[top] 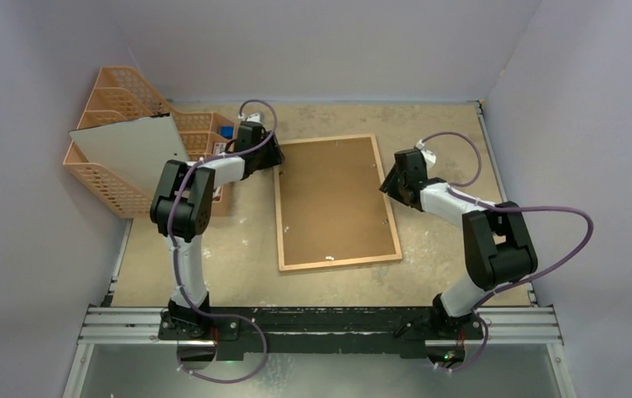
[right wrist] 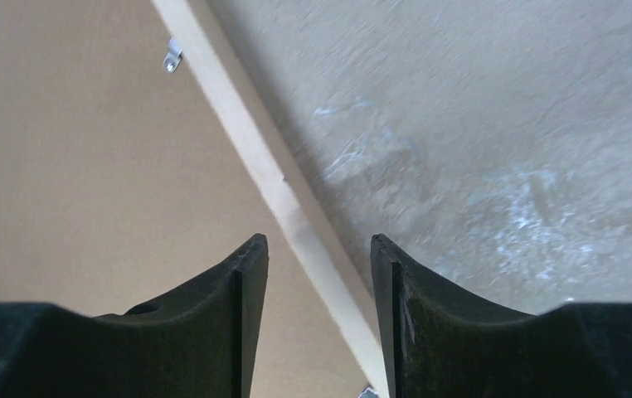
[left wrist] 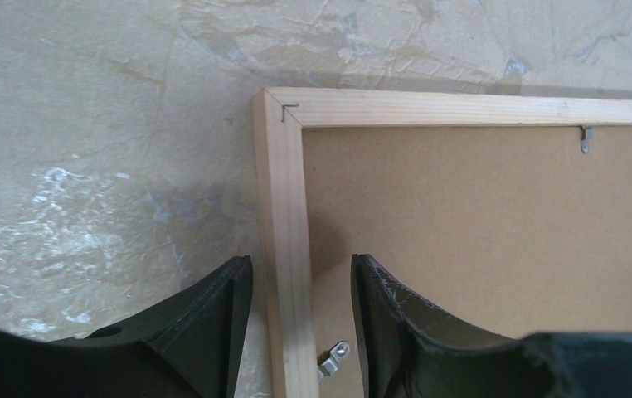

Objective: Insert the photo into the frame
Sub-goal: Install the photo frame at the center of the board.

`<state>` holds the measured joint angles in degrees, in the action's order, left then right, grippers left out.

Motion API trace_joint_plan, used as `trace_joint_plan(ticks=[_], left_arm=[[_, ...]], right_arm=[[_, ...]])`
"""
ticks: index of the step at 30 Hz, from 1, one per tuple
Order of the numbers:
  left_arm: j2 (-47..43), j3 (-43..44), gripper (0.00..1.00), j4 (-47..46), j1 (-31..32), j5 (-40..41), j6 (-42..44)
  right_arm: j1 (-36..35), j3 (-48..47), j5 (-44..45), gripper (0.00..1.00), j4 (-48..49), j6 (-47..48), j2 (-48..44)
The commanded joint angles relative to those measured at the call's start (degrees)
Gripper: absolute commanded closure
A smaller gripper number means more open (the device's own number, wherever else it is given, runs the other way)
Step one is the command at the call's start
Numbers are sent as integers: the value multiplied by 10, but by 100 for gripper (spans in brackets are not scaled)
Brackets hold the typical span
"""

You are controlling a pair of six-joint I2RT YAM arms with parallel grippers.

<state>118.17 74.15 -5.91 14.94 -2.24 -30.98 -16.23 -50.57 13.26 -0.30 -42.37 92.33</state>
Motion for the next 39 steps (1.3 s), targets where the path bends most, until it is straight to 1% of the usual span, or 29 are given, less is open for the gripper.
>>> trace_joint_plan(ticks=[1,3,5,9,12,15,18,23,26,29,30,32,34,35,36,38,39], left_arm=[[-36,-9,51,-15,-3,-34,-17],[-39,-13,51,-10,-3,-37,-24],[-44,-18,50,-6,-3,-45,-31],[-51,-31,48,-11,-3,-84,-34],[-49,-30,48,-2,-3,-115,-34],[-49,-34,48,-1,-3,-144,-35],[-47,-36,48,-1,-2,-173,-37],[-48,-64,48,-40,3,-235,-73],[-62,-94,48,-59,12,-239,-91],[-85,-126,48,-68,16,-227,-105],[-97,-136,48,-63,16,-211,-104],[-126,-147,46,-28,16,-140,-89],[-159,-148,43,28,16,-67,-72],[-178,-149,41,49,16,-38,-68],[-196,-152,38,73,16,-17,-64],[-242,-167,34,94,16,8,-58],[-273,-178,30,100,16,16,-57]], right_arm=[[18,-19,25,46,-6,20,-11],[27,-16,-1,43,1,29,0],[31,-14,-30,42,1,35,17],[31,0,-97,44,36,47,29],[32,13,-137,47,49,56,29],[32,30,-182,56,60,63,26],[31,57,-198,60,78,64,11],[31,123,-224,63,93,36,-56],[31,156,-237,63,93,28,-91],[31,166,-225,63,71,21,-115],[31,166,-214,61,55,15,-121],[31,159,-168,54,25,1,-136],[31,147,-115,44,-1,-7,-159],[31,139,-81,36,-19,-10,-178],[30,133,-62,31,-30,-10,-198],[30,125,-33,26,-51,-7,-244],[30,123,-28,26,-55,0,-263]])
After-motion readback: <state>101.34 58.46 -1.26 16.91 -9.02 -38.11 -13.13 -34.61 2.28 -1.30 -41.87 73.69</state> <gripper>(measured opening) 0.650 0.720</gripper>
